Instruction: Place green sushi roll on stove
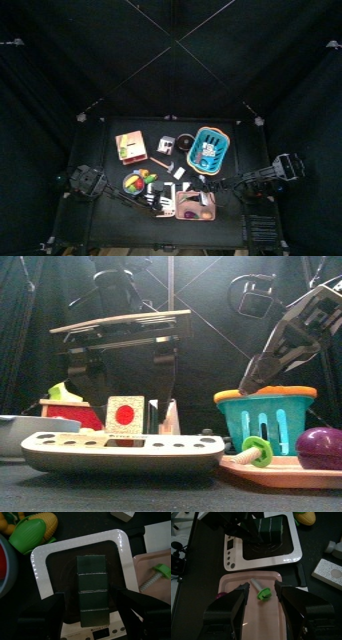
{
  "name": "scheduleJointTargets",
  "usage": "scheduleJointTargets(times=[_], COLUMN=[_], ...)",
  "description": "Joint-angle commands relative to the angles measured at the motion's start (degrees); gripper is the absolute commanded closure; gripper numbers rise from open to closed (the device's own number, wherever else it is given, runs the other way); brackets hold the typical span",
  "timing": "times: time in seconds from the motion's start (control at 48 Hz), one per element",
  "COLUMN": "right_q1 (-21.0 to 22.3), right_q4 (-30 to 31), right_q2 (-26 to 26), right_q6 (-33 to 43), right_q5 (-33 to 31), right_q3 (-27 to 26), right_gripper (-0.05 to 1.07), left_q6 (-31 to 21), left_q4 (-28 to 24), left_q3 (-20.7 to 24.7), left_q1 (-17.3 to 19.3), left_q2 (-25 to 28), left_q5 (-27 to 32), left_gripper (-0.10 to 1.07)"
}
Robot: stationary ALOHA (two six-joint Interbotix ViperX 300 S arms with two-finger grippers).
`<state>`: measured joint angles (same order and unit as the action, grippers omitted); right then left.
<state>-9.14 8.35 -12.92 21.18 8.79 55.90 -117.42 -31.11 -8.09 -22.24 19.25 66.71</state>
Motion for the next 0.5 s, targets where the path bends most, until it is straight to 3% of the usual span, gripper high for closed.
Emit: scheduleJointTargets(times=[0.0,0.271,0.479], right_q1=[0.0,0.09,0.44], right_q4=[0.18,0.26,0.53], right_q2=[-0.53,-0.18,0.79], right_q6=[0.0,-0.18,-0.44], right_q5=[0.53,0.53,0.53], right_q3=[-1.32,-2.72,-5.36], right_gripper=[0.2,0.2,0.2], left_q6=[0.0,1.14,6.24], left_q4=[-1.05,-3.25,-4.31], left_q3=[0.53,-0.35,-5.71], left_q1=[0.26,-0.35,-0.44], left_q2=[-2.81,-5.36,-11.43], left_q5=[1.32,2.02,1.23], left_gripper=[0.02,0.02,0.02])
